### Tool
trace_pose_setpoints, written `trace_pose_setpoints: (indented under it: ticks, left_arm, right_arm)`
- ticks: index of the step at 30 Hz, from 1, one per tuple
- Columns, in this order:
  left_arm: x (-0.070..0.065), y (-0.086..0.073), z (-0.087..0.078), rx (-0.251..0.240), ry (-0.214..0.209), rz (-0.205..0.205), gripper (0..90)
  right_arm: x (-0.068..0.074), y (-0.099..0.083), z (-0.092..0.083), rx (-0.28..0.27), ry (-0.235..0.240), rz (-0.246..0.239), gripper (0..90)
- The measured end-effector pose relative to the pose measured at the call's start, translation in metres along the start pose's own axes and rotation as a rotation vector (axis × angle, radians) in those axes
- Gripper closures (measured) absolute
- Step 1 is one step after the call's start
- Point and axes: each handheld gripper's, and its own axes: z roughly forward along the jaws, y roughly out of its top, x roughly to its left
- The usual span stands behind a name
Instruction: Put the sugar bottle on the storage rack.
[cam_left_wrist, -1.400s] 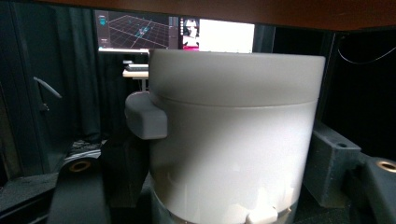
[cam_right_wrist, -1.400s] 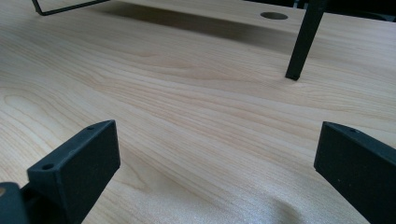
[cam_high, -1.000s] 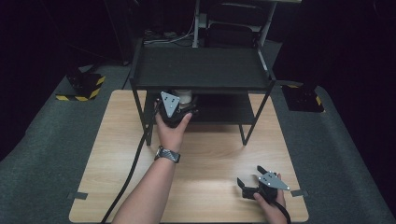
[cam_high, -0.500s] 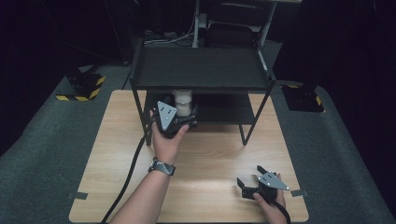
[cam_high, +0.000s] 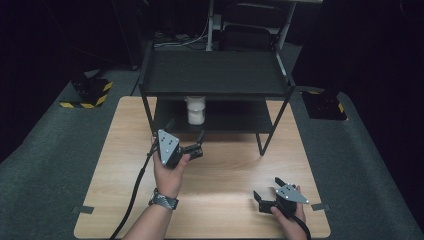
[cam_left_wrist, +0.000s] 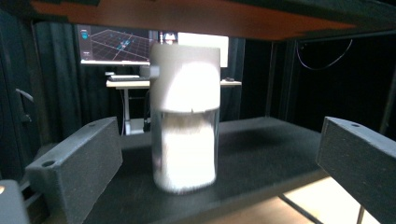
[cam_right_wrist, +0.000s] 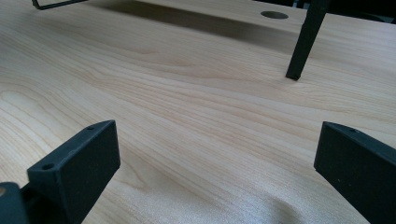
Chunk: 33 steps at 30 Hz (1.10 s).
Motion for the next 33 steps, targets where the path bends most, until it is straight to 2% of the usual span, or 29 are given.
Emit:
trace_pose_setpoints:
  ticks: [7,9,11,14,20,25,33]
  left_arm:
    - [0.006,-0.021,-0.025,0.007,-0.007,-0.005,0.4]
    - [0.007,-0.028,-0.033,-0.003,-0.002,0.009,0.4]
    - [0.01,-0.034,-0.04,-0.011,-0.011,0.006,0.4]
    - [0.014,-0.043,-0.052,-0.002,-0.013,0.01,0.4]
    - [0.02,-0.06,-0.073,0.037,-0.01,0.017,0.4]
    - [0.024,-0.072,-0.086,0.079,-0.004,-0.001,0.4]
    - [0.031,-0.084,-0.102,0.156,0.002,-0.003,0.5]
  right_arm:
    - [0.001,0.0,0.0,0.002,-0.002,-0.003,0.0]
    - [0.001,0.001,0.0,0.003,-0.003,-0.004,0.0]
    - [0.001,0.001,0.0,0.003,-0.003,-0.006,0.1]
    - [0.001,0.001,0.0,0.004,-0.004,-0.007,0.0]
    - [0.002,0.001,0.0,0.005,-0.004,-0.009,0.1]
    - [0.002,0.001,0.0,0.005,-0.004,-0.011,0.1]
    - [0.002,0.001,0.0,0.004,-0.002,-0.011,0.0]
